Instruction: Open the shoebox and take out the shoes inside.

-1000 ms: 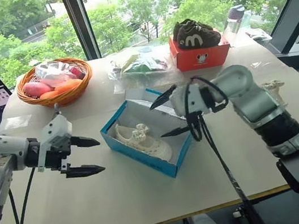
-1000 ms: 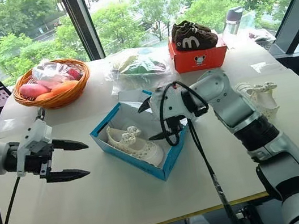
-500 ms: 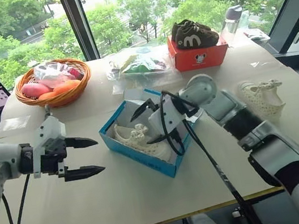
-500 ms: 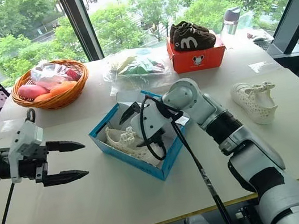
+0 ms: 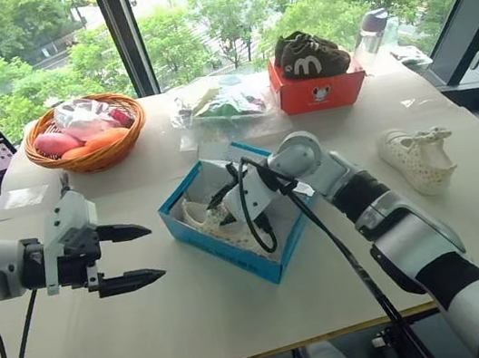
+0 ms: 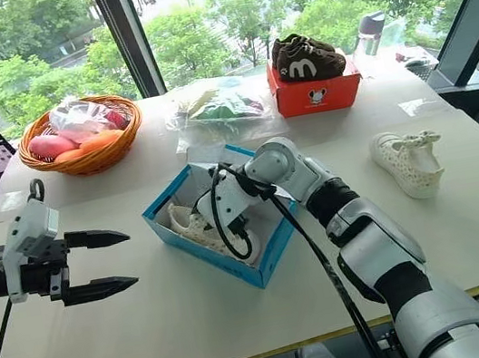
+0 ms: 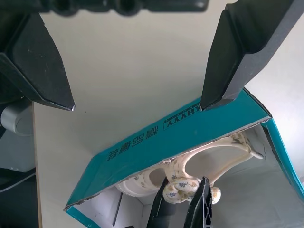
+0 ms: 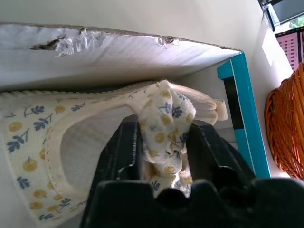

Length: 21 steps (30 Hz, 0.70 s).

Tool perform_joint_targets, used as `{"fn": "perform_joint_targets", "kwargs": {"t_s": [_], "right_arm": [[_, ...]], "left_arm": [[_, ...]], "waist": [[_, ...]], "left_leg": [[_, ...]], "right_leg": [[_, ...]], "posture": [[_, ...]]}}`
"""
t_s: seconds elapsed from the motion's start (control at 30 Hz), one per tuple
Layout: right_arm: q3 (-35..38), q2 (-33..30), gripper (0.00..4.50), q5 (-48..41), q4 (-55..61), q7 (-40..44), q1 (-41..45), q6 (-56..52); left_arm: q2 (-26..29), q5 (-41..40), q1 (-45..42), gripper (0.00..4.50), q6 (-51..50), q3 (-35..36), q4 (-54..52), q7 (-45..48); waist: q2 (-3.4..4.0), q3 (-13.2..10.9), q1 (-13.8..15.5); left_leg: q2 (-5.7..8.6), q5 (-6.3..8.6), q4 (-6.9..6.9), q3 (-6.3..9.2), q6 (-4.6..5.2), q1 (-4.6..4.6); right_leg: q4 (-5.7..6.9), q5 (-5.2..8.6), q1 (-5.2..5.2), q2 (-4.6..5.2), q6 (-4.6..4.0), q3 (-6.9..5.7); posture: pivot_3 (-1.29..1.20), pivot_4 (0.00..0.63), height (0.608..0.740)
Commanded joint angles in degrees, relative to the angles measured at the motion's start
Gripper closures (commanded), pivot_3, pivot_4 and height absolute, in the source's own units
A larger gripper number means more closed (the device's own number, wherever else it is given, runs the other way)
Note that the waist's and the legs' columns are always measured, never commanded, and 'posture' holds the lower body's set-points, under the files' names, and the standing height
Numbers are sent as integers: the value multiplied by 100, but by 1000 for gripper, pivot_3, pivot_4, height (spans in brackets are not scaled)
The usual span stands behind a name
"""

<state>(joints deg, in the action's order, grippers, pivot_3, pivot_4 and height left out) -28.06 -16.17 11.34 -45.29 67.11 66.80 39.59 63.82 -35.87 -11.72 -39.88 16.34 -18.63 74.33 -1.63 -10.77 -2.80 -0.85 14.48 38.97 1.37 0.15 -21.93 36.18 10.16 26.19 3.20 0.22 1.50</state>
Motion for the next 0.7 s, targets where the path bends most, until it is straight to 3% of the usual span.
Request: {"fn": "perform_joint_targets", "kwargs": {"t_s": [0.03, 0.43, 0.7], "right_arm": [[593, -232, 4455, -707, 821, 37, -49, -257], [1667, -1274, 4492, -1558, 2784, -19, -333, -2656], [2232, -3280, 4492, -613, 1033, -759, 443, -2395]], "left_arm": [[141, 8, -119, 0, 116, 30, -39, 1], [49, 74, -667, 0, 335, -522, 299, 164], [-154, 262, -1199, 0, 602, -1100, 738, 404]], "waist": [[0, 0, 9], [0, 0, 30], [1, -4, 87]], "left_leg": [[-1, 0, -1, 0, 0, -1], [2, 0, 0, 0, 0, -4], [9, 1, -4, -2, 0, -15]], "right_leg": [[0, 0, 0, 0, 0, 0], [-2, 0, 0, 1, 0, 0], [-21, 1, 1, 8, 2, -2]], "posture": [[0, 150, 740], [0, 150, 740], [0, 150, 740]]}}
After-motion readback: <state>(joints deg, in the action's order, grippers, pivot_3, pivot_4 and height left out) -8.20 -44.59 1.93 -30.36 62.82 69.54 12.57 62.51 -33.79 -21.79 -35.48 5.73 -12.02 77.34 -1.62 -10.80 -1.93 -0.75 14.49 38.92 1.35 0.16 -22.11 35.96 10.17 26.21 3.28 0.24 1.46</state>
